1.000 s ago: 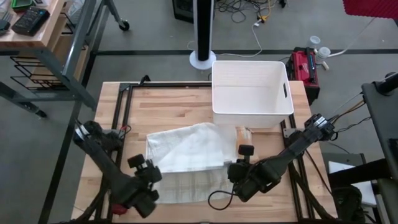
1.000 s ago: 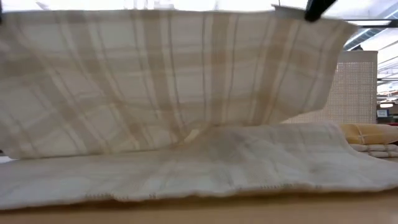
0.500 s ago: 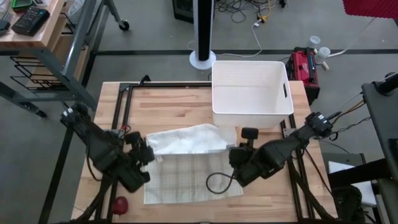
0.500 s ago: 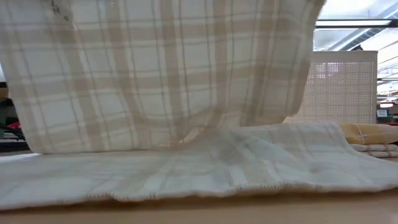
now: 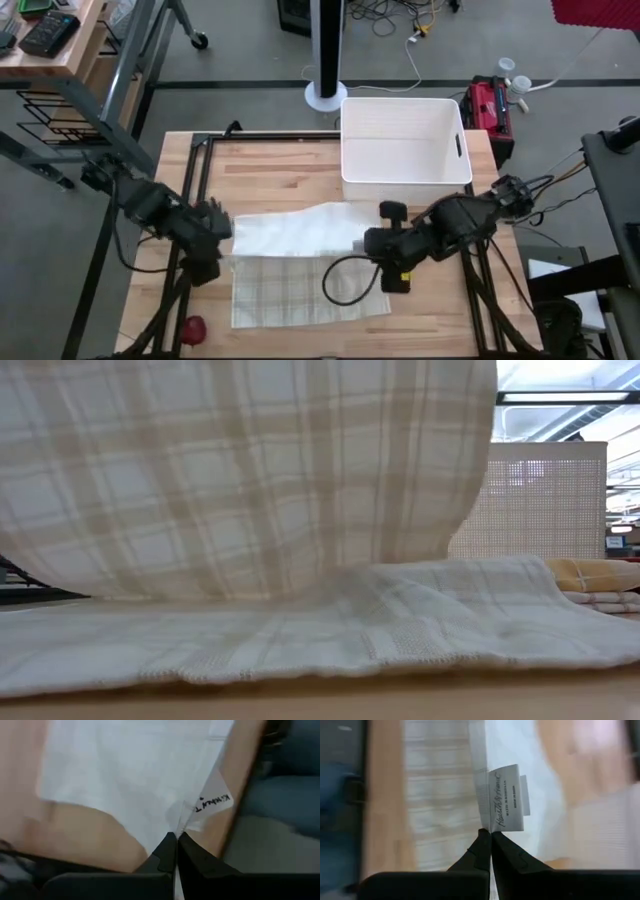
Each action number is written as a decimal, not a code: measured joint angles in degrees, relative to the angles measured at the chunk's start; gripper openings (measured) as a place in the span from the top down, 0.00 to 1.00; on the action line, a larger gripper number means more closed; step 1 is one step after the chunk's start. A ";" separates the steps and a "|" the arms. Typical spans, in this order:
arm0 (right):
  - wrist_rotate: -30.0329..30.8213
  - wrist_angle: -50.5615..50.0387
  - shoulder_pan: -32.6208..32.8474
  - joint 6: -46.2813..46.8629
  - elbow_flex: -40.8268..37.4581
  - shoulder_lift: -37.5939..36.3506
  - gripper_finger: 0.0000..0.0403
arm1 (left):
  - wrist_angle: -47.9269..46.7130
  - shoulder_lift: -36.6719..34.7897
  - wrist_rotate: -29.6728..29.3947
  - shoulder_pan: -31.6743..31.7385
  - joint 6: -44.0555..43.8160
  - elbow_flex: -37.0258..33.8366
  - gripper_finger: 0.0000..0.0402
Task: Fold towel
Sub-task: Fold the white checkered towel
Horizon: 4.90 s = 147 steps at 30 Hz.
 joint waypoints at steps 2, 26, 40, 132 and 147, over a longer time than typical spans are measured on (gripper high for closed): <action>-4.26 1.67 0.10 1.02 -0.37 0.29 1.00 | -0.08 -1.41 0.43 -2.23 -4.98 -0.18 1.00; -16.66 4.71 6.62 3.77 -5.28 7.18 1.00 | 14.21 21.31 -5.44 -13.71 -10.00 -1.17 1.00; -16.73 16.82 9.04 8.98 -20.91 7.15 0.88 | 17.98 30.53 -12.41 -16.89 -15.61 -1.21 0.86; 8.18 62.63 -8.98 44.76 -76.67 -13.70 0.51 | 55.40 -13.75 -29.19 -5.21 -44.58 -65.56 0.81; 9.39 71.51 -9.01 33.46 -76.67 -13.74 0.87 | 55.26 -15.71 -36.74 -5.17 -38.31 -65.58 0.81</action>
